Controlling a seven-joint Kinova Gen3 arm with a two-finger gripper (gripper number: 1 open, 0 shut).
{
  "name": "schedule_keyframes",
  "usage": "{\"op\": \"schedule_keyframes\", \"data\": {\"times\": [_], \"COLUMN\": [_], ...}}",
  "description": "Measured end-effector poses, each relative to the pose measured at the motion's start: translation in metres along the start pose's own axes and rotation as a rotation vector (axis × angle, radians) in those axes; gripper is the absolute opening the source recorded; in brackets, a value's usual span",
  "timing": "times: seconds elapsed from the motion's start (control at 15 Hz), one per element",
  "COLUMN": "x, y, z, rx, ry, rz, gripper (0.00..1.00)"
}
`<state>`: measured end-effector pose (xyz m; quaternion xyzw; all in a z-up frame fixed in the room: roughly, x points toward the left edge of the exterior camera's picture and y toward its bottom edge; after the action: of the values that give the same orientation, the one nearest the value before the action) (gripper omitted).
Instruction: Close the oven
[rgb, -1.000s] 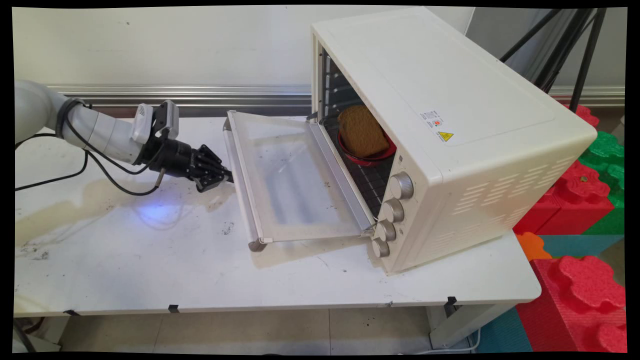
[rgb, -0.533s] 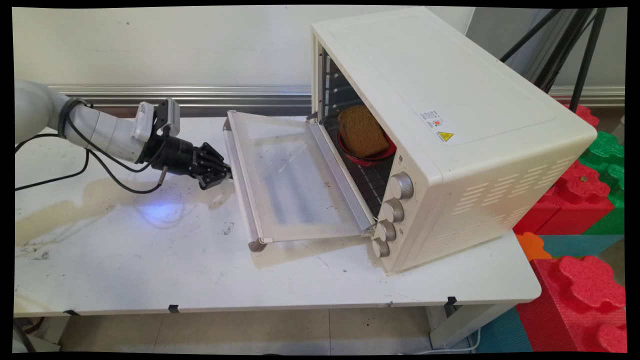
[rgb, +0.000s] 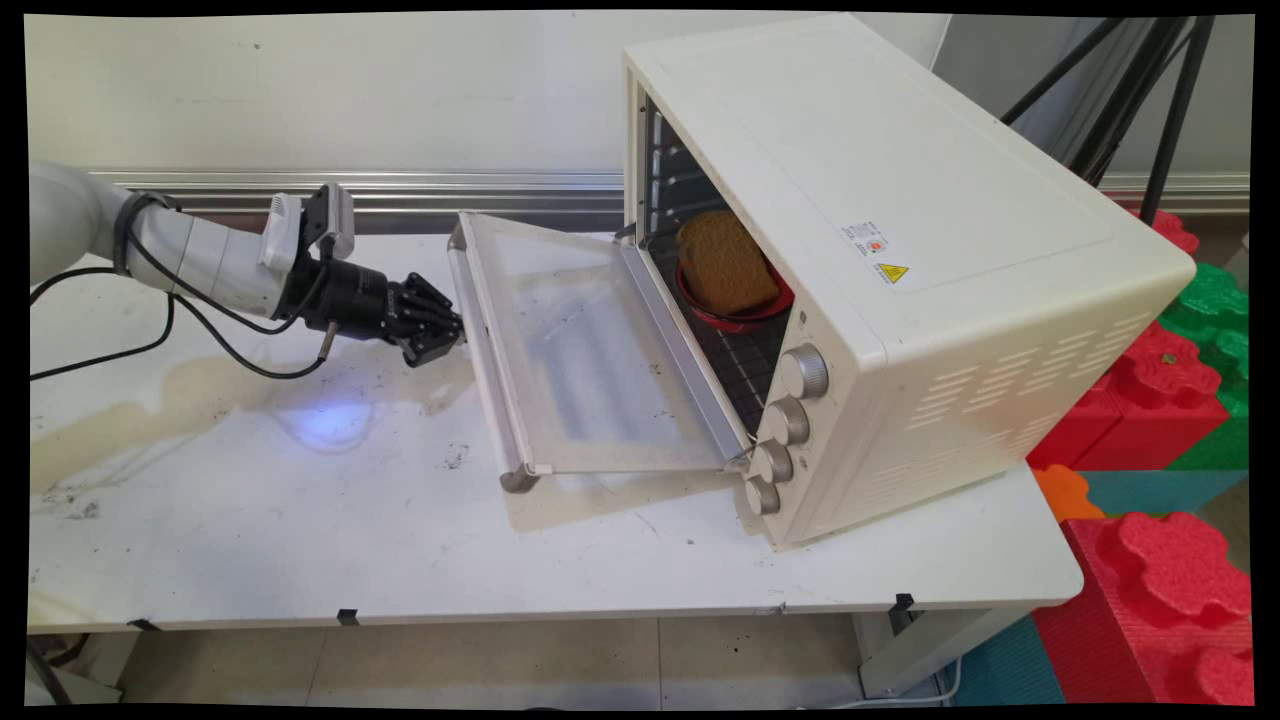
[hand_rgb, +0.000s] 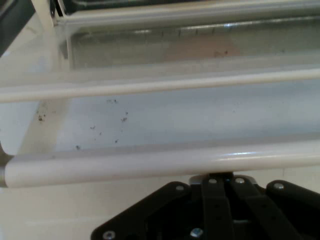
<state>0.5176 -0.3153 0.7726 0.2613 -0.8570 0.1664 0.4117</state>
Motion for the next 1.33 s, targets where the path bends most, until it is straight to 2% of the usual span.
{"op": "schedule_keyframes", "data": {"times": [0.6, 1.33], "x": [0.019, 0.067], "y": [0.002, -0.003], "z": [-0.007, -0.004], "rx": [0.006, 0.023], "ry": [0.082, 0.187], "rz": [-0.012, -0.011], "gripper": [0.00, 0.00]}}
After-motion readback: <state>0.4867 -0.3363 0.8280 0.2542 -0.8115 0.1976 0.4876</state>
